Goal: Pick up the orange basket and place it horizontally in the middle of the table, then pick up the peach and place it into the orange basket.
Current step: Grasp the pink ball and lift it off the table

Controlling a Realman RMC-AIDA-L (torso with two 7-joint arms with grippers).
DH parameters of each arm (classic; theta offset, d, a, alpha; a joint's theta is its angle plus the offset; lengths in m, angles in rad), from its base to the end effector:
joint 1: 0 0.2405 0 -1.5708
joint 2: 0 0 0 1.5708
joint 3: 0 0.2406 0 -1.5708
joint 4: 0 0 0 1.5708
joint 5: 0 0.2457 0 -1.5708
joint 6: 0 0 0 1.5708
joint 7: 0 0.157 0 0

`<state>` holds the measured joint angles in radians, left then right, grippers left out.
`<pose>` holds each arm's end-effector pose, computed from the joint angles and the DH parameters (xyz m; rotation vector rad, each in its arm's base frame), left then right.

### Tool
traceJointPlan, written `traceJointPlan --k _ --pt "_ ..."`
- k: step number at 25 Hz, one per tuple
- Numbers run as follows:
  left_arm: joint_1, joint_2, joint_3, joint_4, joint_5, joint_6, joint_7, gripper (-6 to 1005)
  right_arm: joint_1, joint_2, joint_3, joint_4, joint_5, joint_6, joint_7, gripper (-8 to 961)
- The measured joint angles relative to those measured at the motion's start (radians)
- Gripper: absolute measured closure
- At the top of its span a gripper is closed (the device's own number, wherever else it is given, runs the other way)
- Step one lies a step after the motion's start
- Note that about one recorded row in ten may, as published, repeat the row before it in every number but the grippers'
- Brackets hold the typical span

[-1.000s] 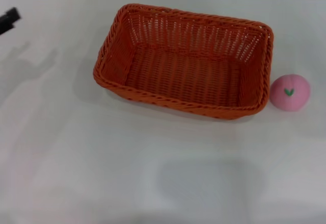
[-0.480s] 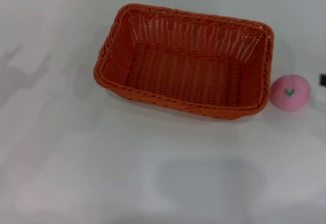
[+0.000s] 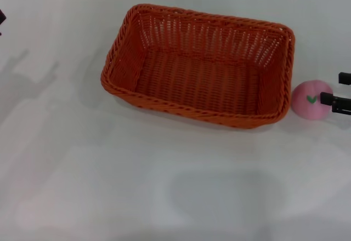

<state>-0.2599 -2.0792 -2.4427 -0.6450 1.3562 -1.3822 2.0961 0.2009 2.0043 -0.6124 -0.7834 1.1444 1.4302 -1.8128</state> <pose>-0.3341 0.3358 0.0694 -1.9943 -0.5170 -0.9094 0.3982 0.2834 0.0733 -2.3554 0.8222 0.3678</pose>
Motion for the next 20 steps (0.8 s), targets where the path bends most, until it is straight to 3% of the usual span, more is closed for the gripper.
traceJointPlan --k 16,20 --pt "-0.001 0.001 -0.002 0.025 -0.013 -0.014 0.021 136 0.033 -0.001 -0.052 0.034 -0.026 -0.096 -0.020 278" --pt "-0.001 0.001 -0.002 0.026 -0.013 -0.015 0.022 137 0.032 -0.001 -0.047 0.035 -0.030 -0.096 -0.026 398"
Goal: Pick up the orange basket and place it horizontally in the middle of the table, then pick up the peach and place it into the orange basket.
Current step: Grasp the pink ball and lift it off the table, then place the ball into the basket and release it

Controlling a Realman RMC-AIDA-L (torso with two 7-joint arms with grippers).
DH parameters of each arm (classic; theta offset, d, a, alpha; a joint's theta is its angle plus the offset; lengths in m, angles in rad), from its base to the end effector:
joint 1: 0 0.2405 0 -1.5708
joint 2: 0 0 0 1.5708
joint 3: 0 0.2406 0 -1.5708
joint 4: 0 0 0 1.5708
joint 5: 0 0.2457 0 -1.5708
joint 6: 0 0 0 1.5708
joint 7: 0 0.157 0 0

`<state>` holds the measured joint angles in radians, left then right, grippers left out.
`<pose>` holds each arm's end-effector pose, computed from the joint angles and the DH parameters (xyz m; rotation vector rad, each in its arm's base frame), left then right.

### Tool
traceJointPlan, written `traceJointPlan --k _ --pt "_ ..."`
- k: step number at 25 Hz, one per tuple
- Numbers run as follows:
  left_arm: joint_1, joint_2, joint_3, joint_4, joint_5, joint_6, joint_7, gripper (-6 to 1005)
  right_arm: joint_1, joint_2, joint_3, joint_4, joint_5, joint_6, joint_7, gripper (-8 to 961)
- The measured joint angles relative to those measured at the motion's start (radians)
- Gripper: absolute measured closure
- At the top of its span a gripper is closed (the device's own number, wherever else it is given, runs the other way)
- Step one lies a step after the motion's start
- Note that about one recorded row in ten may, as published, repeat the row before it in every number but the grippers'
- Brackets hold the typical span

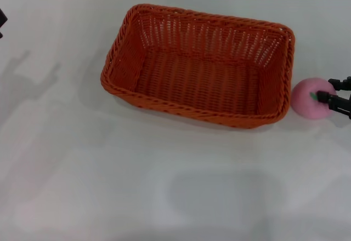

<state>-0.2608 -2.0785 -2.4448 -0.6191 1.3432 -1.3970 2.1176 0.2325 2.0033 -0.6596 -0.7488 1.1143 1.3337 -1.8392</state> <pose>-0.3348 0.3330 0.0660 -1.9888 -0.5140 -0.9255 0.4026 0.2967 0.0602 -2.3721 0.7946 0.2655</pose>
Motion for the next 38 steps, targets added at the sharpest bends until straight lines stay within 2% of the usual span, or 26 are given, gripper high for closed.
traceJointPlan --k 10,19,23,29,38 --pt "0.005 0.000 0.002 0.004 0.000 -0.007 -0.006 138 -0.018 -0.002 0.046 -0.015 0.008 0.058 -0.038 731" --pt "0.005 0.000 0.001 0.018 0.001 -0.012 0.000 139 -0.044 -0.003 0.260 -0.160 0.016 0.277 -0.047 821" --pt "0.004 0.000 -0.001 0.019 0.001 -0.021 0.000 139 -0.046 -0.001 0.288 -0.216 0.078 0.356 -0.040 853" --pt "0.000 0.000 0.000 0.019 0.001 -0.029 -0.005 139 -0.036 0.001 0.231 -0.250 0.189 0.397 -0.001 887" --pt "0.002 0.000 0.002 0.022 0.001 -0.033 -0.006 138 0.010 0.003 -0.052 -0.189 0.350 0.342 0.000 907"
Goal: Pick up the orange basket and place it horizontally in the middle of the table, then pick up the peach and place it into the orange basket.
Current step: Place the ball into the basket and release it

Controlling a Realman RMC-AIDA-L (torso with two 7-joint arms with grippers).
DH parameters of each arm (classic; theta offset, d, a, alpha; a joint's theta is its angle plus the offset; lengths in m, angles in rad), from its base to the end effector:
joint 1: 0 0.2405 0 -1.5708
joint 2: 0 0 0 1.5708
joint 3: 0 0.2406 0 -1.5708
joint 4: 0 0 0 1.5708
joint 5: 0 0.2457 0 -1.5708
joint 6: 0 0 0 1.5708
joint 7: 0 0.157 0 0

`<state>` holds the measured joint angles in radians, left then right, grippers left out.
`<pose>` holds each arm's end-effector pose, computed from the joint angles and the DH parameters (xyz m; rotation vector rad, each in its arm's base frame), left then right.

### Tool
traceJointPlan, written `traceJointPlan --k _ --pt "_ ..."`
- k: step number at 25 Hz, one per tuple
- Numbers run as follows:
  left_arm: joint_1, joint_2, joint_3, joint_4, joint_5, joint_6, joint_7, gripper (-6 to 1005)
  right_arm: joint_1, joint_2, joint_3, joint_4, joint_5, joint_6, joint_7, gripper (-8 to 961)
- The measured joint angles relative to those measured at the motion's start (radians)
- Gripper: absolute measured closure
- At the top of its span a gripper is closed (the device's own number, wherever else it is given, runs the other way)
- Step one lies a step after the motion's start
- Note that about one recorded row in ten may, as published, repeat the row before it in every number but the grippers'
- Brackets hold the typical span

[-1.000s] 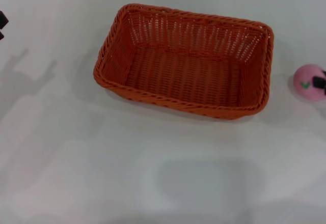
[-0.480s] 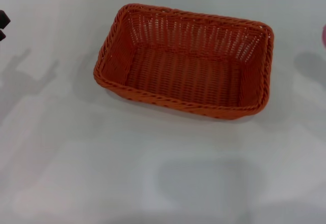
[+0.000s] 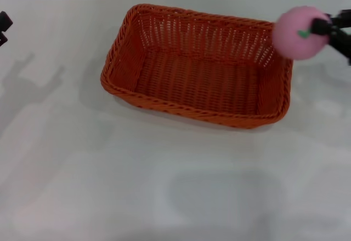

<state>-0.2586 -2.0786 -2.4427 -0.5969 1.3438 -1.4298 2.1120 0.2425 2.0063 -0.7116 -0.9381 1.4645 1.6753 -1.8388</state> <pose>-0.3333 0.3275 0.0603 -2.0045 -0.5281 -0.9623 0.3000 0.3131 0.1045 -2.4590 0.3740 0.7710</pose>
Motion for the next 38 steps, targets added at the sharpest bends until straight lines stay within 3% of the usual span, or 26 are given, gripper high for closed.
traceJointPlan --k 6,13,20,29,34,38 --pt "0.005 0.000 0.001 0.004 0.010 0.000 0.002 138 0.098 0.002 -0.138 0.145 0.040 -0.080 -0.033 905" --pt "0.011 0.000 0.005 0.007 0.018 0.000 0.003 138 0.215 0.005 -0.194 0.349 0.033 -0.206 -0.120 902" --pt "0.012 0.000 0.008 0.007 0.022 -0.003 0.002 137 0.224 0.006 -0.266 0.393 0.030 -0.336 -0.152 896" --pt "0.012 0.000 0.008 0.006 0.018 -0.008 0.003 137 0.203 0.003 -0.271 0.401 0.037 -0.373 -0.146 889" --pt "0.012 0.000 0.010 0.006 0.016 -0.009 0.004 137 0.199 0.001 -0.271 0.397 0.035 -0.378 -0.142 775" --pt "0.012 0.000 0.010 0.006 0.019 -0.009 0.006 137 0.194 0.001 -0.271 0.393 0.036 -0.382 -0.140 539"
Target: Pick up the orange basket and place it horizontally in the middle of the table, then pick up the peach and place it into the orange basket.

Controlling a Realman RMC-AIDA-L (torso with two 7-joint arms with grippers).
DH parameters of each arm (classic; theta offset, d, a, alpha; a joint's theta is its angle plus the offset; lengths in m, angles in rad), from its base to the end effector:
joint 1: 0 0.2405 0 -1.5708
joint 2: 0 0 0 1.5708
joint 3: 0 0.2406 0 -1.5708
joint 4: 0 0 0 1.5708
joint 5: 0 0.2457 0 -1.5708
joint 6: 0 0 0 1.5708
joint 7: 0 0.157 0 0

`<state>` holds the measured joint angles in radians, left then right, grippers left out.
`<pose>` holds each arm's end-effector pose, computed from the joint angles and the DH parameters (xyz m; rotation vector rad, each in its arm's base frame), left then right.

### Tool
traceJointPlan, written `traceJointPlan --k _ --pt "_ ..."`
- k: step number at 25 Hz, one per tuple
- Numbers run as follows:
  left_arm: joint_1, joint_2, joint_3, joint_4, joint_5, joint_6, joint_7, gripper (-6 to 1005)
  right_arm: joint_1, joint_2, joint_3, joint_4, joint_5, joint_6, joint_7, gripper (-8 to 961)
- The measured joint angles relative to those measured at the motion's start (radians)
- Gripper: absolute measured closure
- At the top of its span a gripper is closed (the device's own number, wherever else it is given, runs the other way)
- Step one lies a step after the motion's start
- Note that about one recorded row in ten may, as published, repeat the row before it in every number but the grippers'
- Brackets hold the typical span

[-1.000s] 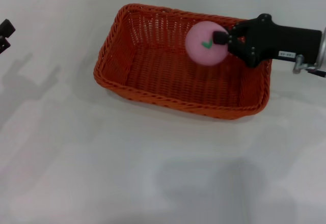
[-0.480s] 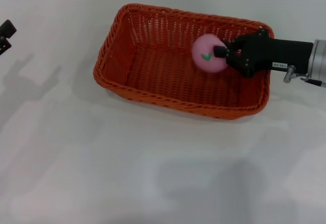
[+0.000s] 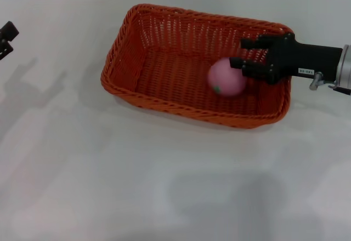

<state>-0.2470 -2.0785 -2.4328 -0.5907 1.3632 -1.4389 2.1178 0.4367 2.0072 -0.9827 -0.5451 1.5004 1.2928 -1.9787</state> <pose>-0.3360 0.3214 0.0541 -2.0327 -0.5363 -0.9485 0.3020 0.3623 -0.0107 -2.5503 0.5209 0.6056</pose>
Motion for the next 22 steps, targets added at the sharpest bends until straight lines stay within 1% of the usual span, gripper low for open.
traceJointPlan --k 4,9,11,15,18,22 --pt "0.001 0.000 0.000 0.000 0.000 -0.004 0.005 137 -0.015 -0.002 0.003 -0.021 0.003 0.002 0.000 349" --pt "0.008 0.000 -0.004 0.000 -0.005 -0.014 0.032 138 -0.056 -0.003 0.024 -0.067 0.036 0.037 0.001 287" --pt "0.012 0.000 -0.006 0.000 -0.005 -0.014 0.048 138 -0.073 -0.004 0.064 -0.077 0.042 0.070 0.000 262" --pt "0.021 0.000 -0.008 0.000 -0.028 -0.012 0.070 138 -0.112 -0.005 0.203 -0.081 0.045 0.158 -0.014 212" --pt "0.026 0.001 -0.023 0.000 -0.045 -0.007 0.076 138 -0.143 -0.004 0.324 -0.073 0.045 0.209 -0.023 220" --pt "0.038 0.000 -0.081 0.005 -0.047 -0.003 0.108 138 -0.184 -0.004 0.486 -0.025 0.046 0.244 -0.094 227"
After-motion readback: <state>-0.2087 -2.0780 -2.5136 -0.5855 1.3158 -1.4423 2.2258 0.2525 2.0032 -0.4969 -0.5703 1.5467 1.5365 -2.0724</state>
